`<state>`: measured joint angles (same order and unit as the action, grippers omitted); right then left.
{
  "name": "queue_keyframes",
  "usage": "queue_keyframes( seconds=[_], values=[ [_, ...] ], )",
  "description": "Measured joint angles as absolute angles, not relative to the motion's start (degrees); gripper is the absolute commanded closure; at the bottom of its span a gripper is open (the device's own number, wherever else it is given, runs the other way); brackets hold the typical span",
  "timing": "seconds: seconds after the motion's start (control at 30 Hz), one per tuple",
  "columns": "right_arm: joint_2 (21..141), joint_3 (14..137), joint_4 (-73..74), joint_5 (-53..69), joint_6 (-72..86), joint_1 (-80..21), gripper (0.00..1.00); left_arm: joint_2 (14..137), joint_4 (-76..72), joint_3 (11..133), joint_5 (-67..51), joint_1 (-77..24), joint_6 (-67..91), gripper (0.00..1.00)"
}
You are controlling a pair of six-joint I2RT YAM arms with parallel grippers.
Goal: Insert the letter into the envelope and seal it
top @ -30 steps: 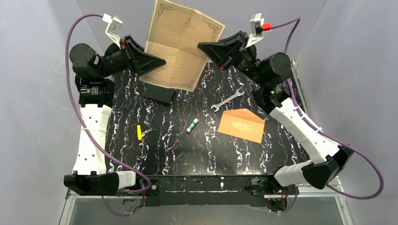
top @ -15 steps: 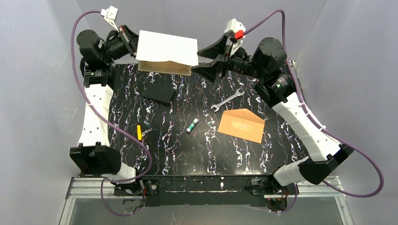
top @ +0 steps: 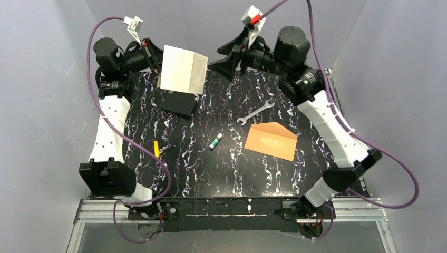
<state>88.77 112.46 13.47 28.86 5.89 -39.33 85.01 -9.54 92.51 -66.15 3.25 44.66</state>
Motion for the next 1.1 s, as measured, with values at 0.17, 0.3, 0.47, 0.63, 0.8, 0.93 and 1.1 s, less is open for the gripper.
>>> queue_keyframes(
  seconds=[0.17,0.3,0.47,0.63,0.8,0.93,1.1],
  values=[
    [95.42,119.57,18.11,31.86,7.33,-39.33,0.19,81.38,-9.98,90.13,-71.92,2.00,40.71,1.00],
    [95.57,115.15,19.49,40.40,5.67,-39.16,0.22,76.64,-10.13,87.22,-77.08,1.41,38.52,1.00],
    [95.18,112.64,19.59,49.12,4.19,-39.16,0.28,71.85,-10.48,85.78,-84.09,1.10,35.99,1.00],
    [90.72,107.26,16.36,55.68,6.37,-39.18,0.47,67.72,-10.57,83.70,-86.94,0.95,34.83,1.00],
    [88.51,104.66,9.10,59.40,12.99,-39.44,0.47,67.07,-10.59,83.15,-87.94,-1.19,34.63,1.00],
    [88.53,104.53,7.05,60.49,15.53,-40.27,0.47,67.00,-10.52,83.15,-88.05,-2.00,34.46,1.00],
    [88.55,104.53,6.22,61.23,16.88,-41.65,0.48,67.00,-10.50,83.15,-88.03,-2.35,34.46,1.00]
  ],
)
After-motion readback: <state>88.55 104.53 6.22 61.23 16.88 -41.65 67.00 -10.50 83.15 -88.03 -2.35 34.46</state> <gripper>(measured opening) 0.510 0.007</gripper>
